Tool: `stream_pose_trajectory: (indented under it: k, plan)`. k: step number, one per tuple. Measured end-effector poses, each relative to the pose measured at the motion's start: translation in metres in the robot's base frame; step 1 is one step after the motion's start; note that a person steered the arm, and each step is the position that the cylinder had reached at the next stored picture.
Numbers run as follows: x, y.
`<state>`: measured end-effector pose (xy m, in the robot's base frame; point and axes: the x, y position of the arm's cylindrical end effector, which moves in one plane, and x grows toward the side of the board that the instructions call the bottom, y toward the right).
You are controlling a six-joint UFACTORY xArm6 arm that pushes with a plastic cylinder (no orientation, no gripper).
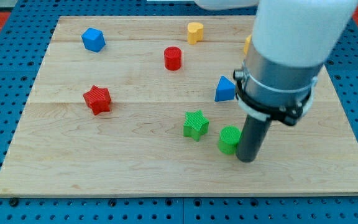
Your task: Move the green circle between the green star and the blue triangle
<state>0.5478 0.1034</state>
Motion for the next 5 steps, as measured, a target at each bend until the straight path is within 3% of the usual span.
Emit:
stream_pose_trajectory:
  k: [1, 2, 3, 5]
  plan:
    - [-0.015, 0.004]
    - [0.019, 0.036]
    - [0.016, 0.001]
    - [-0.061, -0.023]
